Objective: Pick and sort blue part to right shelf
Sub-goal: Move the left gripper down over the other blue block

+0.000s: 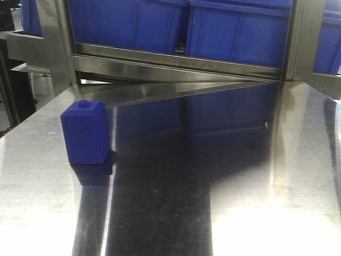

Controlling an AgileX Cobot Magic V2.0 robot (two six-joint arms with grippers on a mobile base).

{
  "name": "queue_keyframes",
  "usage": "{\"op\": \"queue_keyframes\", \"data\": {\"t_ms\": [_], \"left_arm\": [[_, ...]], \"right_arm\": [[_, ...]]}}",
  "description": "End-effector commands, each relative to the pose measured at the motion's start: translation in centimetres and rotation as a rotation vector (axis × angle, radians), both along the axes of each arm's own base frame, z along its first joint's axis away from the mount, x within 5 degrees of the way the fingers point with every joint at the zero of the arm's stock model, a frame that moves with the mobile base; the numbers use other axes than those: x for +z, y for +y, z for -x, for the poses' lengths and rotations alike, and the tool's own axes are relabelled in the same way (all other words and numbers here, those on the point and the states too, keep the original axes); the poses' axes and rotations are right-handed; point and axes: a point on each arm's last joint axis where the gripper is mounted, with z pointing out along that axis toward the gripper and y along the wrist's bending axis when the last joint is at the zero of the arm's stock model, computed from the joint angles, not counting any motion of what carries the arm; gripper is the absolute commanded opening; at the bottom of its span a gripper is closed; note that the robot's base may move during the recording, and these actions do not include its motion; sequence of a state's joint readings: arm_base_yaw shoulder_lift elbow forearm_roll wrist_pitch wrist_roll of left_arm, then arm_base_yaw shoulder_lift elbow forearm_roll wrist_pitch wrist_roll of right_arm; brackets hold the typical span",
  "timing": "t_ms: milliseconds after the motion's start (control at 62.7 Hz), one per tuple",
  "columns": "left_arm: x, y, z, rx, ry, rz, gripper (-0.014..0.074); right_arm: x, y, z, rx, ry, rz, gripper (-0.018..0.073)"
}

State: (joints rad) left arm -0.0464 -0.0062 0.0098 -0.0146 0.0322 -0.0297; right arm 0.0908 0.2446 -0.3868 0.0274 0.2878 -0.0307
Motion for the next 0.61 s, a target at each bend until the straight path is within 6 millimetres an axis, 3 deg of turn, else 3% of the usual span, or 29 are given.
{"op": "queue_keyframes", "data": {"t_ms": [0, 255, 415, 590], "left_arm": [[0.2, 0.0, 0.1, -0.007, -0.082, 0.019, 0.0123], [1.3, -0.1, -0.5, -0.022, -0.041, 0.017, 0.0123], [3.1, -0.7, -2.3, -0.076, 0.036, 0.011, 0.0123], [5.5, -1.9, -4.6, -0.158, -0.013, -0.006, 0.0123]], "right_arm": [[1.8, -0.1, 0.1, -0.01, -0.117, -0.002, 0.0372], [1.8, -0.1, 0.1, -0.01, -0.117, -0.002, 0.0372], [1.8, -0.1, 0.1, -0.01, -0.117, -0.002, 0.0372], [1.8, -0.1, 0.1, -0.01, -0.117, -0.002, 0.0372]]}}
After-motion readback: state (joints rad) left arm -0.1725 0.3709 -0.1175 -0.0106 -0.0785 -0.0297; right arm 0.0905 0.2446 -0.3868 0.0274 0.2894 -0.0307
